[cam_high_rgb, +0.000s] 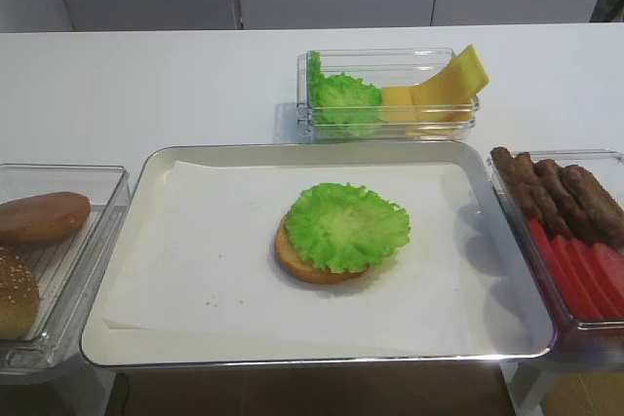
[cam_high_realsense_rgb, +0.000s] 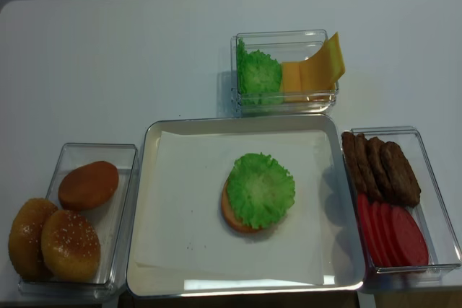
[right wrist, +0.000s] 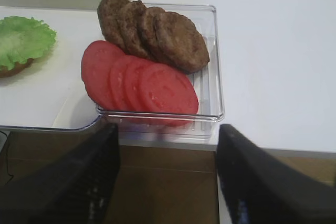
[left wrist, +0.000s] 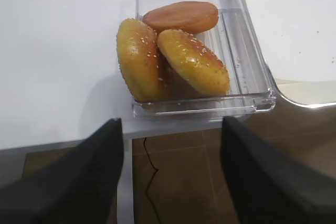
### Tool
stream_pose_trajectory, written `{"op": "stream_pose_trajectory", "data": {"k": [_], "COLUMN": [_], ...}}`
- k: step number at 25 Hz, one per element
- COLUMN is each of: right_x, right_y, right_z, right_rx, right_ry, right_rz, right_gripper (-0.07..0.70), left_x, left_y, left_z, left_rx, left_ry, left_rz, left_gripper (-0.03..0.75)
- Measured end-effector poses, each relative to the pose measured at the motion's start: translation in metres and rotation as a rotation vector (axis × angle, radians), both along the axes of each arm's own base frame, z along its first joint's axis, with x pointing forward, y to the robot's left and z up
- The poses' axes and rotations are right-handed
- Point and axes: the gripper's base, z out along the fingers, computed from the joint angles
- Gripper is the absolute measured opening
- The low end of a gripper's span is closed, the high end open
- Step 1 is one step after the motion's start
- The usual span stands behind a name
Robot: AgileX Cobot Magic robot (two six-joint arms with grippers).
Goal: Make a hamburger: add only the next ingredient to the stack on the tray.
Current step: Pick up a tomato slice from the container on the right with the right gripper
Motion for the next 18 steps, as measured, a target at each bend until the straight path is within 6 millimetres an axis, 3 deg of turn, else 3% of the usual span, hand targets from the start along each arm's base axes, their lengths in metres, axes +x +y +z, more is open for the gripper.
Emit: {"op": "stream_pose_trajectory", "data": {"k": [11,18], "right_x": [0.0002,0.0038], "right_y": [0.0000,0.0061], "right_z": [0.0003,0.0038], "right_rx": [0.019,0.159], "right_ry": [0.000,0.008], "right_rz": [-0.011,-0.015], "right_gripper": [0.454,0.523], "left_x": [0.0000,0.0000], "left_y": [0.0000,0.0000], "left_z": [0.0000,0.0000], "left_rx": [0.000,0.000], "left_ry": [0.000,0.000], "left_rz": [0.000,0.000], "left_gripper": [0.435,0.435]}}
